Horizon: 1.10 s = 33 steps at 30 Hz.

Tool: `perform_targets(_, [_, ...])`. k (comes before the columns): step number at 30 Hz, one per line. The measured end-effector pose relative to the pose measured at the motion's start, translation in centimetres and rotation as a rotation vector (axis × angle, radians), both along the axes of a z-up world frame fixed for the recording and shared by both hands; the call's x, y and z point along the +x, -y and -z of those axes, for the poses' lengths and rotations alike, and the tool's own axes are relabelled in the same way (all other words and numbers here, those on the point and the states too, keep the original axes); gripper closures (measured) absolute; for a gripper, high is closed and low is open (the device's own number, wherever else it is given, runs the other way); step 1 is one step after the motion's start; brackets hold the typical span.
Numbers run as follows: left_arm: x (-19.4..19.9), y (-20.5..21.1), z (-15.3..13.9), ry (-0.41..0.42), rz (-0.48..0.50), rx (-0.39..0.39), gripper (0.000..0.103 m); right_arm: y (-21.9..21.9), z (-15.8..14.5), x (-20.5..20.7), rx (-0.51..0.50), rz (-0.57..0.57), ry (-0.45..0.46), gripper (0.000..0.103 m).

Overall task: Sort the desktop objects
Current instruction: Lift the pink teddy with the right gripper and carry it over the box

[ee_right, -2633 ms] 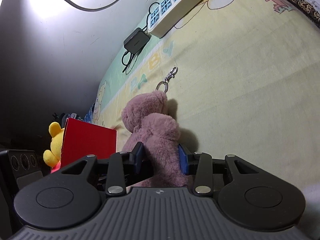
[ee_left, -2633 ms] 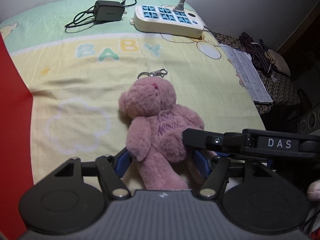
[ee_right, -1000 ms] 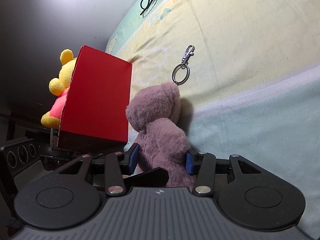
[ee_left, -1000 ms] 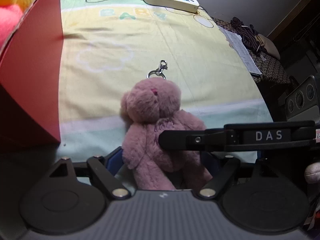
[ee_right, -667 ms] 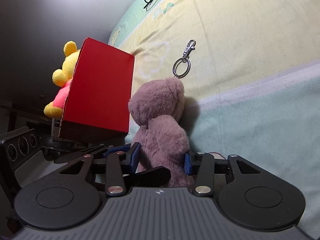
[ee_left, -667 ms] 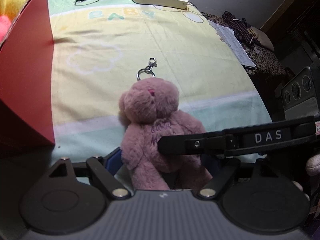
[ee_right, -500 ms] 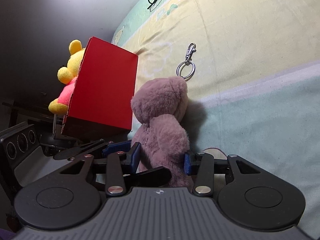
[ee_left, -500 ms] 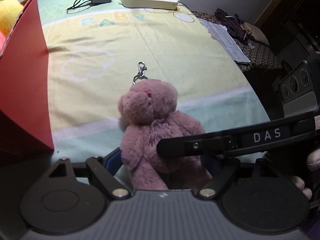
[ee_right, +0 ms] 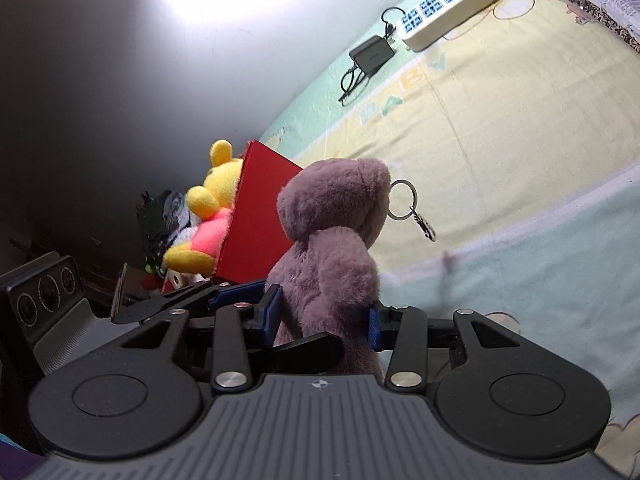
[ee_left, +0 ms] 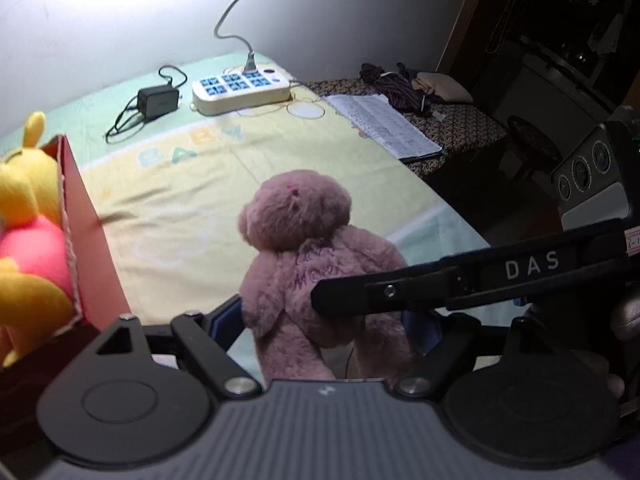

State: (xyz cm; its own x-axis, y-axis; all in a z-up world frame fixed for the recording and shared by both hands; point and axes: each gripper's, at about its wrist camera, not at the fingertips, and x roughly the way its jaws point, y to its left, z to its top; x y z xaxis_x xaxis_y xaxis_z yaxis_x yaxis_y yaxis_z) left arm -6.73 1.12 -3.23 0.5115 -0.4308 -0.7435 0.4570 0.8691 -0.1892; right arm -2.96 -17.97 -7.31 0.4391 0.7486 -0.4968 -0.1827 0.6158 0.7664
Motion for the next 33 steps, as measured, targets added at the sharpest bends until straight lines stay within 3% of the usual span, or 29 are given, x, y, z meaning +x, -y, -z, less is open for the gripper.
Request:
perform_targets(11, [-2.4, -7.0, -5.8, 0.21, 0.066, -0.066, 0.018, -6.4, -5.7, -3.4, 0.018, 0.122, 0.24, 0.06])
perform_targets(20, [-1.9, -14.6, -9.8, 0.356, 0.018, -0.117, 0.013, -13.2, -9.7, -2.8, 0.067, 0.115, 0.405, 0.062])
perform_targets(29, [0.1, -21.5, -11.9, 0.44, -0.078, -0.122, 0.012, -19.9, -11.8, 0.9, 0.117, 0.063, 0.453, 0.062])
perform_targets(33, [1.2, -23.5, -11.2, 0.417, -0.127, -0.12, 0.012, -22.1, -11.0, 2.6, 0.132, 0.042, 0.428, 0.062])
